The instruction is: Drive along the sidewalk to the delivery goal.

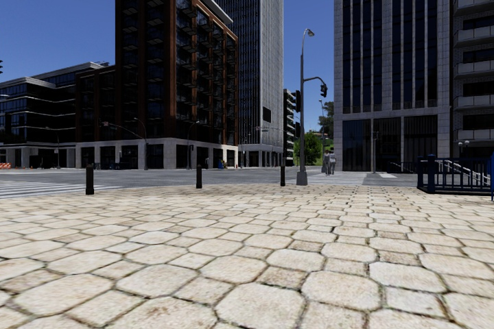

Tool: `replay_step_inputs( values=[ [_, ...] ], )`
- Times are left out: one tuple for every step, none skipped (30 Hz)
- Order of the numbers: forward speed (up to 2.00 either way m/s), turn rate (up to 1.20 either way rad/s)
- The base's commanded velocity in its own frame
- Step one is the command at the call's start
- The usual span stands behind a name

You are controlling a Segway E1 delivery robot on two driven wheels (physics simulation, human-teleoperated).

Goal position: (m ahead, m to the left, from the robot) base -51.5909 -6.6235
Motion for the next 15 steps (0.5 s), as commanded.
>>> replay_step_inputs(
  values=[
    [0.00,0.00],
    [0.00,0.00],
    [0.00,0.00],
    [0.15,0.00],
    [0.33,0.00],
    [0.38,0.00],
    [0.38,0.00],
    [0.39,0.00],
    [0.41,0.00],
    [0.44,0.00],
    [0.53,0.00],
    [0.64,0.00],
    [0.64,0.00],
    [0.67,0.00],
    [0.68,0.00]
  ],
)
